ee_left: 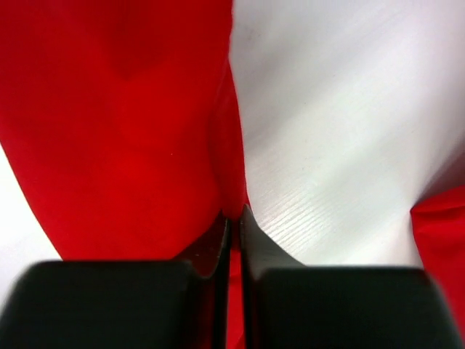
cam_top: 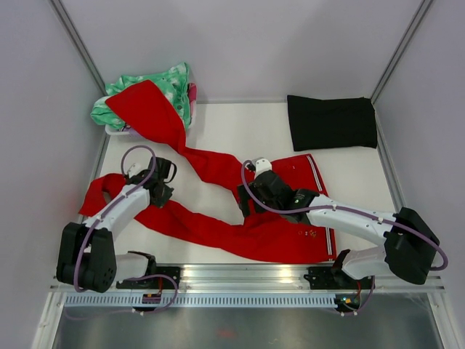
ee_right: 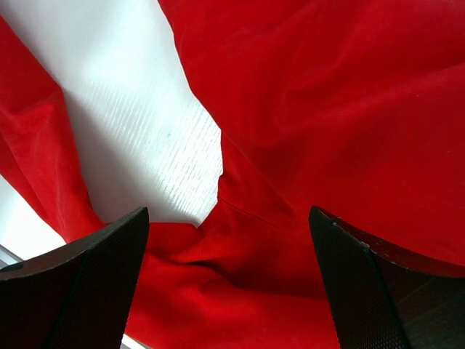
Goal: Fold and stack the trousers
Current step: Flatten the trousers out
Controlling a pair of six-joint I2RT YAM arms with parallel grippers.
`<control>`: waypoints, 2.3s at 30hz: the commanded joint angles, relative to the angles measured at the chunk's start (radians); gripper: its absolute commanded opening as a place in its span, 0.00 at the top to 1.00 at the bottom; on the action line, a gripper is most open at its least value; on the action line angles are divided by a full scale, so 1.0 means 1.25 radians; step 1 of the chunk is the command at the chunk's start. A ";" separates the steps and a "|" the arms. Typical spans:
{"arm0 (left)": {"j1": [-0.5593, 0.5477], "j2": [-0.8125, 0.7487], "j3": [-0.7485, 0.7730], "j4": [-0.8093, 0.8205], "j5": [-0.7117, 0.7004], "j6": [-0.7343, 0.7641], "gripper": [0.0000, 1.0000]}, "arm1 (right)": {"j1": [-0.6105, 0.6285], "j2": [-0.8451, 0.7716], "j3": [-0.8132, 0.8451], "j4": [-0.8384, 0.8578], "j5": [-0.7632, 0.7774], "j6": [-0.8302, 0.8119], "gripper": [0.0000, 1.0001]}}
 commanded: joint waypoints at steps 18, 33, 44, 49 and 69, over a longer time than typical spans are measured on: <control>-0.002 -0.590 -0.001 0.256 0.126 0.263 0.98 | -0.055 -0.097 -0.028 -0.013 0.062 0.034 0.03; -0.002 -0.867 -0.119 -0.184 0.116 0.090 0.00 | -0.076 -0.016 0.013 -0.197 0.087 0.124 0.02; 0.119 -0.204 0.212 -0.190 -0.081 0.148 0.01 | -0.222 -0.199 -0.117 -0.327 0.083 0.310 0.04; 0.276 -0.051 0.244 -0.099 -0.039 0.250 0.04 | -0.281 -0.203 -0.214 -0.264 0.052 0.322 0.04; 0.423 0.224 0.369 -0.067 -0.043 0.420 0.12 | -0.732 -0.018 -0.151 -0.129 0.019 0.142 0.09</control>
